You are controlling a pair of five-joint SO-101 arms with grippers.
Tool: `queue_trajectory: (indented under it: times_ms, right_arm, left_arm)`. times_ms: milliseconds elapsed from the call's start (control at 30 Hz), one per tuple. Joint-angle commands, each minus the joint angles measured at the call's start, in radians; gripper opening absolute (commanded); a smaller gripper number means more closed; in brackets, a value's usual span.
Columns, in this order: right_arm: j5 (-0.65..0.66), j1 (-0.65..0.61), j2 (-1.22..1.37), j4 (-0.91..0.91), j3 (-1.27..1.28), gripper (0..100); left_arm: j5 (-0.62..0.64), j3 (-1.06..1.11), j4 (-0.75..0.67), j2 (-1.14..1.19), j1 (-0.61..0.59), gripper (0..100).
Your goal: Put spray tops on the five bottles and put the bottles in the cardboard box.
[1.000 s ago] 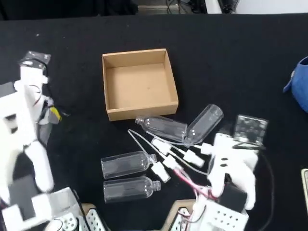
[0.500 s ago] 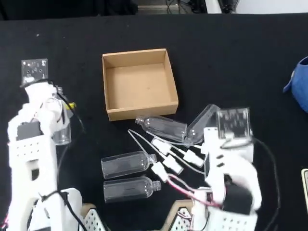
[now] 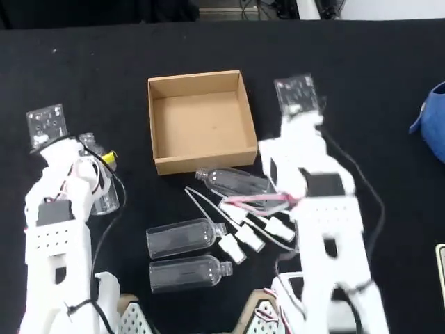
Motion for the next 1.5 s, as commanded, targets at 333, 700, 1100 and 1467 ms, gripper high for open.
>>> queue_trajectory:
  times_ms: [333, 700, 1100, 1467]
  right_arm:
    - [-0.051, -0.106, 0.475, -0.021, -0.332, 21.1]
    - [-0.049, -0.1, 0.611, -0.126, -0.312, 20.1]
    - [-0.051, -0.052, 0.604, -0.123, -0.252, 1.1]
    - [-0.048, -0.055, 0.417, -0.126, -0.122, 1.5]
  left_arm:
    - [0.012, 0.176, -0.097, -0.275, 0.015, 3]
    - [0.011, 0.176, -0.077, -0.298, 0.016, 3]
    - [0.006, 0.194, -0.084, -0.307, 0.016, 3]
    - [0.011, 0.206, -0.127, -0.304, 0.016, 3]
